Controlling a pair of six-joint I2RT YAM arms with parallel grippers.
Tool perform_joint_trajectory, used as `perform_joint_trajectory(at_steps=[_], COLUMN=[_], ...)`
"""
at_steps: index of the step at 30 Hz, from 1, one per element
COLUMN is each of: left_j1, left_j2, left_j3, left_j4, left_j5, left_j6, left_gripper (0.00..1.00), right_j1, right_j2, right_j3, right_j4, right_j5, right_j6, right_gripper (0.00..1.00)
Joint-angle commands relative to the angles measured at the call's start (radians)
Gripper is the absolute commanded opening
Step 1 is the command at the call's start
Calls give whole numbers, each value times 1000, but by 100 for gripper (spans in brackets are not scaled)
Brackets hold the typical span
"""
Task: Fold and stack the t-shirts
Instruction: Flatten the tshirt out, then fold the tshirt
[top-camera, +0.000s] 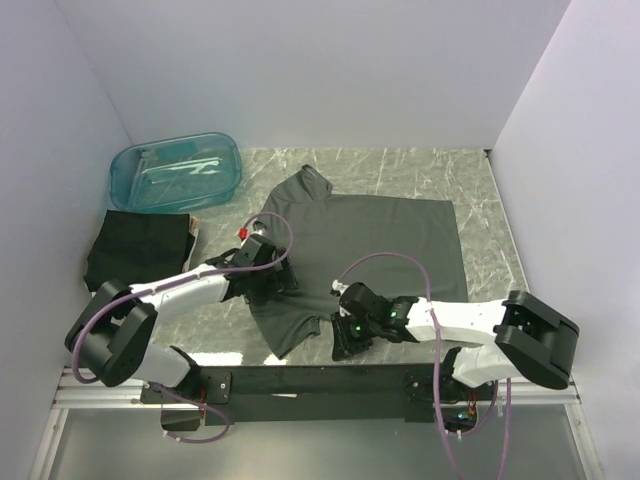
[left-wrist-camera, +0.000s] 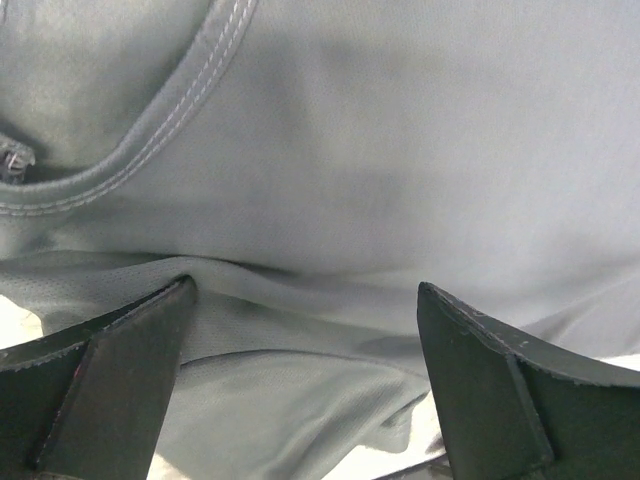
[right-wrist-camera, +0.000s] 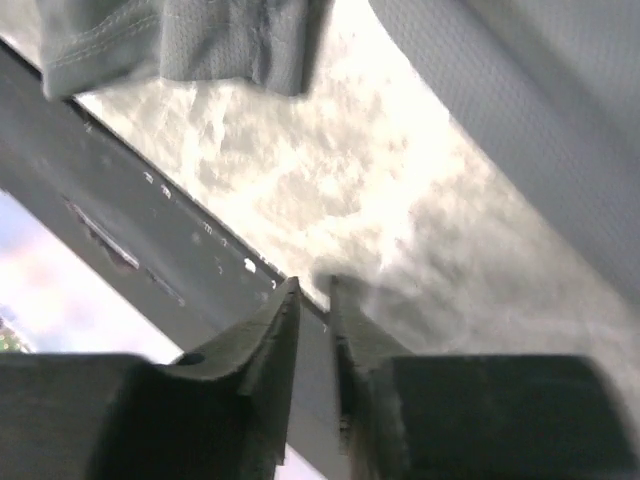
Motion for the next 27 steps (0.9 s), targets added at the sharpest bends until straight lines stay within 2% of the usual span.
perform_joint_trajectory(at_steps=[1,4,6,10,12,14,15,16,18,22,26,27], left_j1=[6,-26,-60,-152,-210,-271,-296,-319,-388,-475,-552,-561], left_j2=[-25,-87,-126,-199,-234,-258,-280,-292,-311,-297,-231,-194], left_j3=[-45,-41,-18,8,8,-5,-11,-22,-54,-108,-99,-91], left_j4=[-94,-136,-184,-290,-336,-362,-367,-362,-319,-198,-219,-236], left_j5=[44,41,32,-48,-67,-76,-74,-58,-30,71,50,33], left_j6=[62,75,69,20,-20,-63,-74,-83,-97,-105,-120,-119], left_gripper=[99,99,99,99,100,100,100,99,99,99,99,95], right_j1=[6,6,-5,-67,-127,-250,-288,-361,-420,-462,-557,-604], right_j2=[-71,-128,-174,-261,-336,-431,-464,-493,-570,-657,-656,-651], right_j3=[25,83,123,150,129,100,68,56,42,45,66,72], right_j4=[-119,-184,-250,-408,-497,-532,-544,-561,-635,-722,-784,-782], right_j5=[113,228,291,471,538,542,551,560,618,698,709,706], right_j6=[11,26,36,100,161,183,186,195,206,353,386,375], right_gripper=[32,43,46,58,72,86,100,100,100,100,100,100])
